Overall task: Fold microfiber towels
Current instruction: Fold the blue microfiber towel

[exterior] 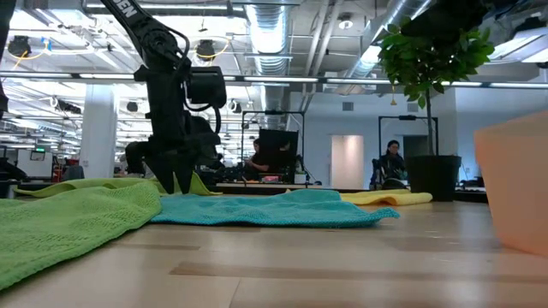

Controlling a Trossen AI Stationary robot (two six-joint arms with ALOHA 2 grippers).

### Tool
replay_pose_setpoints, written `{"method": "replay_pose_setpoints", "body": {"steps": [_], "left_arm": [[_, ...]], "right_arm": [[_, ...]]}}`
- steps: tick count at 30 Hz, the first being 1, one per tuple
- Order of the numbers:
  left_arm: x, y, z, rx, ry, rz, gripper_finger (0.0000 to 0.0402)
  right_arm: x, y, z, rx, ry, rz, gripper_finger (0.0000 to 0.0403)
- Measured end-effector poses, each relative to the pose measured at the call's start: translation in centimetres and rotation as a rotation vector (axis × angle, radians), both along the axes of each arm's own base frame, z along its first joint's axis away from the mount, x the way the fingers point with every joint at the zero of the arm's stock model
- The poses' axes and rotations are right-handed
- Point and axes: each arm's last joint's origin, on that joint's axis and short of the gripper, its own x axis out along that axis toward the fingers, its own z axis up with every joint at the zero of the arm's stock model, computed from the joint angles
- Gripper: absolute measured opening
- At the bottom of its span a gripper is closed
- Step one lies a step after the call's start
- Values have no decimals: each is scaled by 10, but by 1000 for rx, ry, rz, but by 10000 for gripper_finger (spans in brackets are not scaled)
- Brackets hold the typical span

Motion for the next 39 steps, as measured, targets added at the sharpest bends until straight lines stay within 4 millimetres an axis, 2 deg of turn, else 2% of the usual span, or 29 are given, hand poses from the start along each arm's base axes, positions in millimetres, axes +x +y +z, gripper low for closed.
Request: {"method": "replay_pose_setpoints", "body": {"steps": [21,27,31,35,39], "left_arm": [[1,0,0,0,-13,23,161],[7,1,-19,-18,41,16,161],[8,0,-23,-16,58,6,161],[11,-1,-18,2,75,-9,138],[17,-1,-11,24,70,-68,81]], "right_arm": [[0,0,0,0,0,0,8],[0,0,0,0,0,0,8],[0,0,0,0,0,0,8],[0,0,0,0,1,0,8],[0,0,0,0,4,1,8]]}}
